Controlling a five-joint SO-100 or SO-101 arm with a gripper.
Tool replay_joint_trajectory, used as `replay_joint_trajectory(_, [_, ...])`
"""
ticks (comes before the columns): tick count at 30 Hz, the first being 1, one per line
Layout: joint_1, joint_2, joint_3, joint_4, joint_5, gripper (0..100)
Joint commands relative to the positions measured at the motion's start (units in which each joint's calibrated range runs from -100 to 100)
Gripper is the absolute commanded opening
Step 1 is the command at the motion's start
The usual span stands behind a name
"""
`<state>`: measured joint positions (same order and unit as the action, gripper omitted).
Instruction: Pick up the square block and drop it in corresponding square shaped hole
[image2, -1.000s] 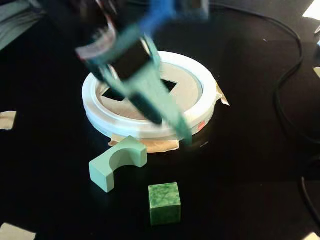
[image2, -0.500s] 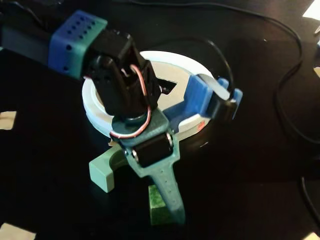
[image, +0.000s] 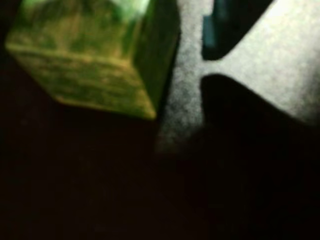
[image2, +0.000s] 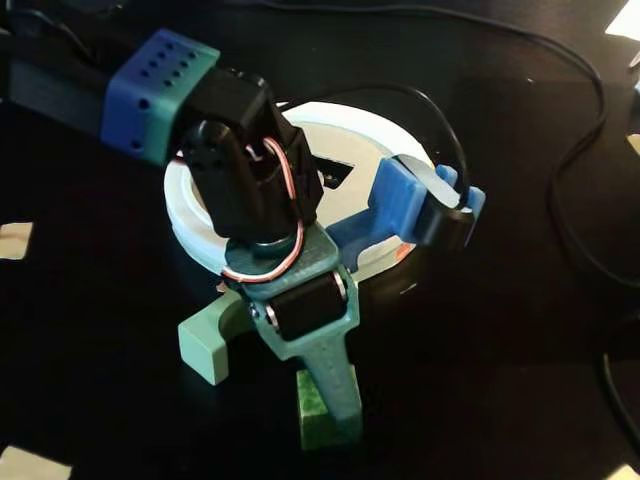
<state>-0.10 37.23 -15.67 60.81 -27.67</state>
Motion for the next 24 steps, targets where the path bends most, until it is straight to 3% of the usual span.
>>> replay_joint_trajectory(1, [-0.4,-1.8,-4.6,-0.6,-0.4,32])
replay_joint_trajectory(12, [-0.8,-3.4,-4.6,-0.5,0.3,30])
replay_joint_trajectory(18, [-1.5,-14.3,-3.6,-0.2,0.5,30])
replay_joint_trajectory(24, [-7.6,-28.0,-3.6,9.9,1.9,32])
